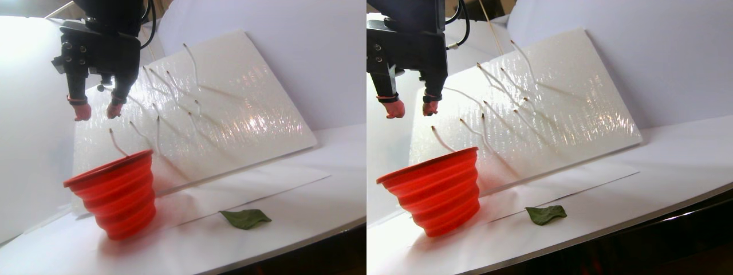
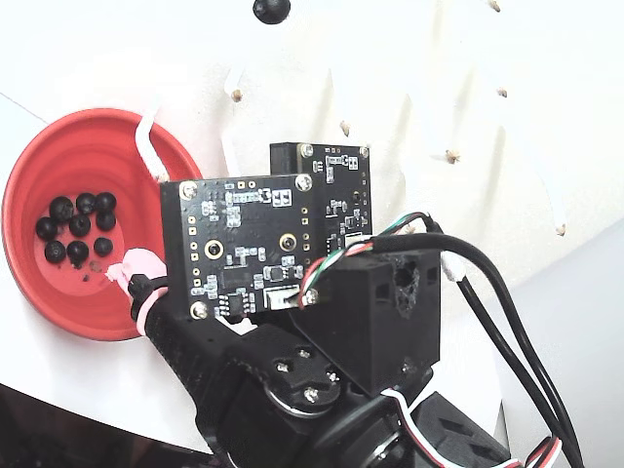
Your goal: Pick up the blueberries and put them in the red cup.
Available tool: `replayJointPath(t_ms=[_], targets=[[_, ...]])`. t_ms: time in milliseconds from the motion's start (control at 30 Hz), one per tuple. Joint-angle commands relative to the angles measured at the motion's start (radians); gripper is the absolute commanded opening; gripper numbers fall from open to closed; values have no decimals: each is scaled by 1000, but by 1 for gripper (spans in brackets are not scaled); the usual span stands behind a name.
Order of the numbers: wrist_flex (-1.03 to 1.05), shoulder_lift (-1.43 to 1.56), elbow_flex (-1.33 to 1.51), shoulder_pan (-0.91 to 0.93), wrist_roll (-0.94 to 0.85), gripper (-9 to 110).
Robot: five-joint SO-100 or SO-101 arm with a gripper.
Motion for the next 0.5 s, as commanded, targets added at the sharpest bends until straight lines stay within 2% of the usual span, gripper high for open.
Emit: replayJointPath(t_ms=[0,467], targets=[[-6,110,-46,3,-9,16],[-3,206,-80,28,-18,16]])
